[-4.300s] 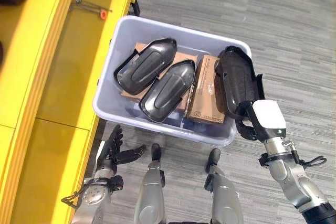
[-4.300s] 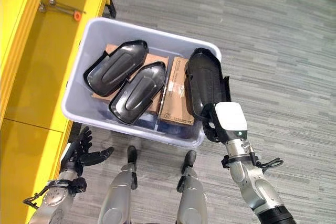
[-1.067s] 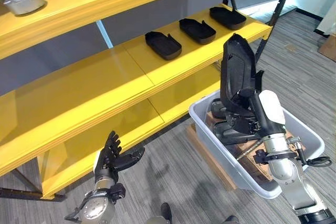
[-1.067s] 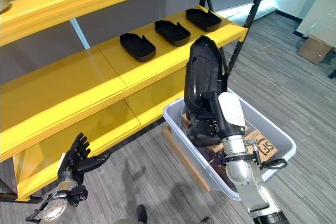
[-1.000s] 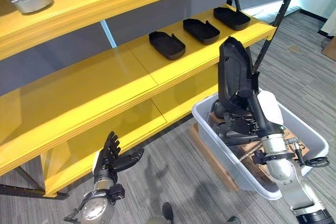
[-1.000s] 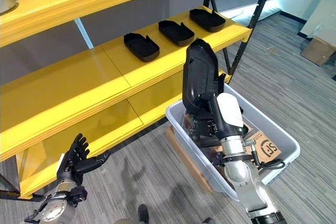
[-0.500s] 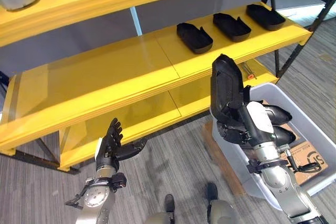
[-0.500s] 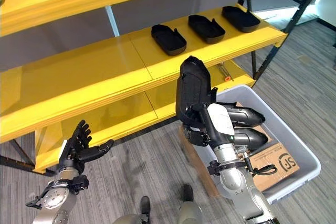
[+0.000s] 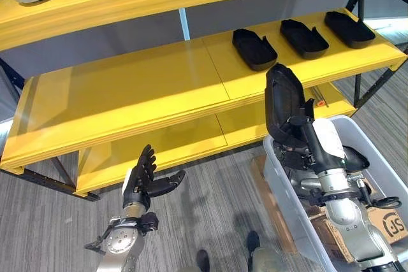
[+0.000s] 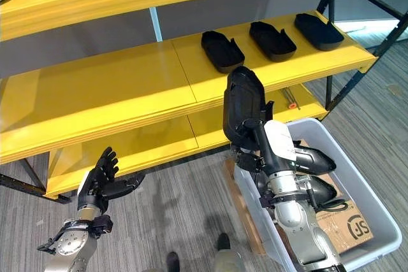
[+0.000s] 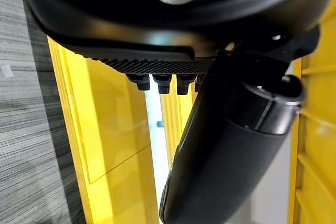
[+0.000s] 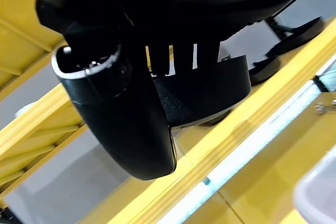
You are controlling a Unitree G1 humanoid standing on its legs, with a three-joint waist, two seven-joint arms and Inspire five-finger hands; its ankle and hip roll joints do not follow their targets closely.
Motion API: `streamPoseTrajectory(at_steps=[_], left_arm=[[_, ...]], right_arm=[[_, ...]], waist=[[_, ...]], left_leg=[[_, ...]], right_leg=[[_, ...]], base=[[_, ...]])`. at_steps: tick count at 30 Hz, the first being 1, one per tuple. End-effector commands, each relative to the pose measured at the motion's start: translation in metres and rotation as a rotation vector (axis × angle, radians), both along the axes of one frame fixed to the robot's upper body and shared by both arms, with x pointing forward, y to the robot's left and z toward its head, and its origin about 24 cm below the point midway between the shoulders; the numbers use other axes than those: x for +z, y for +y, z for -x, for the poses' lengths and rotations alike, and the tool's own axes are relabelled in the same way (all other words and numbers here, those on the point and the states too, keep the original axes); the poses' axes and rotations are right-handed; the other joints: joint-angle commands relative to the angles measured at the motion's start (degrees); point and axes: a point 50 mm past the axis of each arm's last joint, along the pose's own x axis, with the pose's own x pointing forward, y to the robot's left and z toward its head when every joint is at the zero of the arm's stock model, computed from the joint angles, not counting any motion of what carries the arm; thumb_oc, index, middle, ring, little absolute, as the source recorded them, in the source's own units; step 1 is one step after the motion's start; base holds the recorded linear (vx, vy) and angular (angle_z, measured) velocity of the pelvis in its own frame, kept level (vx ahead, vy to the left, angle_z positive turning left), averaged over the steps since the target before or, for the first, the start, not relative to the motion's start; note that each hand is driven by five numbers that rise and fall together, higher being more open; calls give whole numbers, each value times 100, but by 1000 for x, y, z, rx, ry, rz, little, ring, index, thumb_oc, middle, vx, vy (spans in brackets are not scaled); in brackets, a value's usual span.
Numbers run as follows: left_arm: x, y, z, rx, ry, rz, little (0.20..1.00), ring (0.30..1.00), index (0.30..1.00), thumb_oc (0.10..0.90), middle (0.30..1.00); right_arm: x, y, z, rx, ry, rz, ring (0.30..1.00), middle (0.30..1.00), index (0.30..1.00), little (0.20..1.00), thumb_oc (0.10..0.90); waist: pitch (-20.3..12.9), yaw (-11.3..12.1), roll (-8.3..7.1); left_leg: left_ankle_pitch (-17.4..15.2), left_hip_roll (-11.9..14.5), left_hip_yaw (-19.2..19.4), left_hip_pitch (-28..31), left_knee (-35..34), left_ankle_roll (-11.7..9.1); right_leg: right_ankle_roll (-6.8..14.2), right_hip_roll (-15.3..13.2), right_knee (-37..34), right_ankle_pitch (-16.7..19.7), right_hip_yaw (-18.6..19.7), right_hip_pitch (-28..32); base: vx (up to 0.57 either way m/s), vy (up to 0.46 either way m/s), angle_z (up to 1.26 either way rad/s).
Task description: Move parts from the plastic box to the shelf.
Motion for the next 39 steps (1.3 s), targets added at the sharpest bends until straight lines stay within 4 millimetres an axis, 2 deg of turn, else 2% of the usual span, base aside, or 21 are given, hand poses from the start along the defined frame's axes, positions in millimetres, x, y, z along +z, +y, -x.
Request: streamPoseTrajectory(at_steps=[1,10,11,14,16,18,19,20,21,22,24,25,26,28,30,32,33,36,39], left_arm=[[43,14,-6,33,-225,-52,1000,1000,1000,900,1000],[47,13,-10,35,-242,-30,1000,1000,1000,900,1000],[48,11,-13,33,-248,-19,1000,1000,1000,900,1000],[47,9,-15,30,-249,-4,1000,1000,1000,900,1000],[47,7,-16,20,-250,7,1000,1000,1000,900,1000],[47,6,-16,20,-255,29,1000,1000,1000,900,1000],[48,5,-17,19,-259,38,1000,1000,1000,900,1000],[48,5,-16,22,-262,47,1000,1000,1000,900,1000],[47,5,-16,28,-258,61,1000,1000,1000,900,1000],[47,5,-16,29,-257,76,1000,1000,1000,900,1000],[47,5,-14,21,-255,76,1000,1000,1000,900,1000],[47,4,-14,17,-256,67,1000,1000,1000,900,1000],[47,3,-14,10,-252,62,1000,1000,1000,900,1000],[48,1,-17,-1,-252,51,1000,1000,1000,900,1000],[48,-3,-20,-19,-250,56,1000,1000,1000,900,1000],[46,-5,-20,-22,-245,57,1000,1000,1000,900,1000],[44,-4,-19,-13,-237,71,1000,1000,1000,900,1000],[43,-1,-15,2,-232,64,1000,1000,1000,900,1000],[44,1,-14,4,-237,52,1000,1000,1000,900,1000]], right_arm=[[73,23,-2,146,-388,-63,300,300,300,300,400],[84,24,-3,163,-443,-62,300,300,300,300,400],[86,22,-3,161,-455,-56,300,300,300,300,400],[88,21,-3,164,-466,-55,300,300,300,300,400],[90,22,-2,174,-475,-60,300,300,300,300,400],[93,23,-2,192,-482,-64,300,300,300,300,400],[94,23,-2,198,-488,-65,300,300,300,300,400],[96,23,-1,199,-495,-65,300,300,300,300,400],[96,22,0,195,-500,-63,300,300,300,300,400],[96,20,0,182,-499,-59,300,300,300,300,400],[94,17,1,161,-499,-59,300,300,300,300,400],[94,16,2,151,-504,-58,300,300,300,300,400],[94,14,3,142,-506,-55,300,300,300,300,400],[94,11,4,124,-512,-50,300,300,300,300,400],[93,7,5,101,-513,-38,300,300,300,300,400],[91,5,7,88,-508,-30,300,300,300,300,400],[90,6,8,92,-503,-25,300,300,300,300,400],[84,7,9,93,-483,-35,300,300,300,300,400],[78,8,10,95,-449,-55,300,300,300,300,400]], waist=[[-818,93,-141],[-889,153,-137],[-892,148,-160],[-894,132,-178],[-844,153,-214],[-650,277,-277],[-538,303,-301],[-449,334,-328],[-402,327,-355],[-371,324,-370],[-349,360,-415],[-325,367,-384],[-299,378,-362],[-265,368,-302],[-261,385,-240],[-298,395,-151],[-375,409,-112],[-554,485,-68],[-609,559,-193]], left_leg=[[-556,100,47,294,-1,91],[-549,497,-16,225,136,-155],[-545,622,-54,141,275,-241],[-564,743,-124,20,485,-318],[-441,787,-167,-218,995,-425],[1,685,-410,-768,2052,-486],[161,553,-575,-1104,2686,-511],[342,511,-594,-1320,3034,-507],[478,598,-442,-1527,3157,-444],[605,797,-239,-1737,2969,-392],[725,1056,-110,-1913,2396,-408],[848,1189,-105,-2003,1949,-448],[1141,1298,-29,-1965,1245,-560],[1670,1591,282,-2058,440,-762],[1848,1714,515,-2060,-76,-796],[1847,1752,600,-2087,-164,-861],[1749,1836,640,-2021,-164,-820],[1873,1919,690,-1877,-164,-931],[1796,1823,838,-1806,34,-853]], right_leg=[[409,-176,398,-64,-13,-654],[185,101,543,-464,-233,-519],[82,227,512,-557,-251,-455],[-34,349,427,-629,-272,-371],[-163,466,284,-677,-242,-216],[-328,504,141,-653,-215,-36],[-386,491,104,-635,-268,13],[-442,495,93,-657,-333,57],[-487,491,78,-693,-415,101],[-527,484,74,-747,-514,158],[-513,484,36,-807,-579,279],[-481,520,43,-857,-580,311],[-454,554,76,-923,-590,346],[-427,605,157,-1077,-638,422],[-384,629,300,-1195,-673,487],[-329,698,417,-1365,-621,594],[-331,741,448,-1427,-563,634],[-311,753,338,-1537,-430,841],[-223,543,143,-1548,-350,1109]], base=[[36,-111,17],[41,-147,16],[38,-207,16],[30,-201,20],[37,-224,23],[-39,-195,17],[-71,-175,26],[-42,-165,34],[7,-147,32],[50,-116,38],[114,-61,57],[187,-11,50],[183,35,34],[182,47,36],[203,83,20],[257,119,-7],[287,115,-20],[265,135,-39],[346,192,-55]])
